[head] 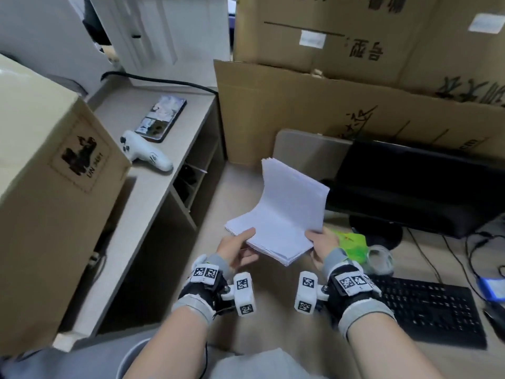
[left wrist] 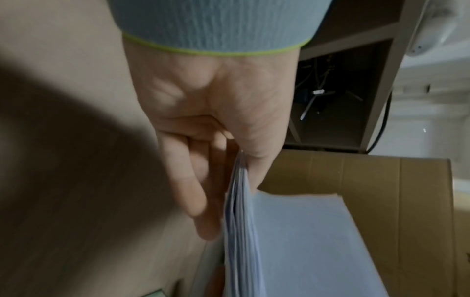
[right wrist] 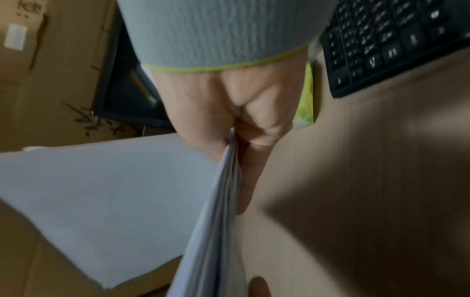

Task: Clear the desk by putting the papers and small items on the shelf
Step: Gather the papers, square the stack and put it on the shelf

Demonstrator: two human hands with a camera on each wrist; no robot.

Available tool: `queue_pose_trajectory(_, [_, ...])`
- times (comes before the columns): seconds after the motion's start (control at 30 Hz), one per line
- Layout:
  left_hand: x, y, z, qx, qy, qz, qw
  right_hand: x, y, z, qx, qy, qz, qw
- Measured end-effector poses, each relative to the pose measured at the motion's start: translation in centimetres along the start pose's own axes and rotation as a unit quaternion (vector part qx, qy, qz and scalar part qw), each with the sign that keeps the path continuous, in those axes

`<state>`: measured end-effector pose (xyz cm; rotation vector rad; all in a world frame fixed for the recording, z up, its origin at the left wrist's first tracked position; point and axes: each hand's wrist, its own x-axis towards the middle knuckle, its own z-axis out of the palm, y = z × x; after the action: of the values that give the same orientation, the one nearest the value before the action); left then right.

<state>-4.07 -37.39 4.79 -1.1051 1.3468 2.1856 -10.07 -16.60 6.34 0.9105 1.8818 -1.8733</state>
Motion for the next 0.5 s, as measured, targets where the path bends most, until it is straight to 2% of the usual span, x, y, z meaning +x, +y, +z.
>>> queue_pose_trajectory(0.07, [0.7, 0.7, -0.7, 0.000, -0.003, 0.011, 1.000, 0.1, 0.3, 2.1, -0.008, -0.008, 0.003, 1.000])
queue_pose_trajectory(0.17, [1.8, 0.7, -2.6, -0.020, 0.030, 0.012, 0.999, 0.6, 0.2, 4.6, -0.031, -0.018, -0.003, 0.999])
queue_pose_trajectory(0.27, [2.6, 0.7, -4.2, -0.042, 0.042, 0.005, 0.998, 1.4, -0.5, 6.6, -0.036, -0.080, 0.033, 0.996])
queue_pose_trajectory(0.4, [3.8, 1.2, -6.1, -0.071, 0.092, 0.010, 0.993, 3.5, -0.5, 9.1, -0.094, -0.175, 0.098, 0.975])
queue_pose_trajectory(0.5, [4.6, 1.6, -7.1, -0.102, 0.102, 0.014, 0.989, 5.4, 0.1, 11.4, -0.104, -0.183, 0.103, 0.972])
